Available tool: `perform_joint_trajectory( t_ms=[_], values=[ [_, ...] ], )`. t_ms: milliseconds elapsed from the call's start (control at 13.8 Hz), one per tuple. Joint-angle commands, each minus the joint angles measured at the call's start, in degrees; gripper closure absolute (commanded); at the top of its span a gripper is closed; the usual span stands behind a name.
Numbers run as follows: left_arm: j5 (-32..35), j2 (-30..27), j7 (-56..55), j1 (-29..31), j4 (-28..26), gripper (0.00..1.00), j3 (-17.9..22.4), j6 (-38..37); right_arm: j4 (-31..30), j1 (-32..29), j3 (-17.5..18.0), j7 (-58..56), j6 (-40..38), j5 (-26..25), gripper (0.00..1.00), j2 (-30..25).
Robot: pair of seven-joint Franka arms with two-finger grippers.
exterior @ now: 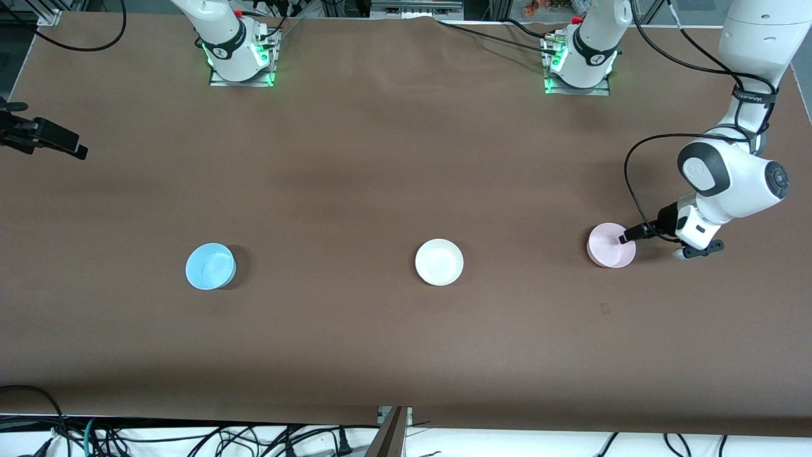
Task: Stack pink and blue bowls on white bowl
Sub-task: 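Reach the left gripper down to the pink bowl rim, then close the left gripper on the pink bowl rim and lift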
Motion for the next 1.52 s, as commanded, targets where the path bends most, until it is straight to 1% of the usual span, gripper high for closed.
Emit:
perform_joint_trajectory(
  t_ms=[0, 73, 145, 290, 363, 508, 798, 943, 1088, 1161, 1451],
  values=[
    [-2.1, -0.3, 1.9, -1.1, -0.8, 0.31, 0.3, 1.2, 1.3, 0.0, 0.0, 0.9, -0.5, 0.6, 0.01, 0.5],
    [-2.1, -0.2, 1.9, -1.3, -0.8, 0.44, 0.3, 1.3, 1.3, -0.1, 0.0, 0.9, -0.5, 0.7, 0.01, 0.5],
    [-2.1, 0.1, 1.9, -1.3, -0.8, 0.52, 0.3, 1.3, 1.3, -0.1, 0.0, 0.9, -0.5, 0.7, 0.01, 0.5],
    [-2.1, 0.2, 1.9, -1.4, -0.8, 0.72, 0.2, 1.7, 1.3, -0.2, -0.1, 0.9, -0.5, 0.7, 0.01, 0.5],
    [-2.1, 0.2, 1.9, -1.5, -0.8, 0.79, 0.2, 1.7, 1.3, -0.2, -0.1, 0.9, -0.5, 0.7, 0.01, 0.5],
    [-2.1, 0.1, 1.9, -1.5, -0.8, 0.89, 0.1, 1.6, 1.3, -0.2, -0.1, 0.9, -0.5, 0.7, 0.01, 0.5],
    [-2.1, -0.3, 1.7, -1.5, 0.0, 0.96, 0.0, 0.3, 1.3, -0.3, -0.1, 0.9, -0.5, 0.7, 0.01, 0.5],
    [-4.0, -0.5, 1.3, -1.5, 1.4, 0.96, -0.2, -0.8, 1.3, -0.3, -0.1, 0.9, -0.5, 0.7, 0.01, 0.5],
    [-4.2, -0.5, 0.3, -2.4, 3.7, 0.96, -0.6, -2.4, 1.3, -0.3, -0.1, 0.9, -0.5, 0.7, 0.01, 0.5],
    [-4.2, -0.5, -1.4, -2.4, 4.3, 0.96, -1.8, -2.4, 1.3, -0.3, -0.1, 0.9, -0.5, 0.7, 0.01, 0.5],
    [-3.7, -0.5, -11.9, -3.4, 7.9, 0.96, -9.2, -2.4, 1.3, -0.3, -0.1, 0.9, -0.5, 0.7, 0.01, 0.5]
  ],
)
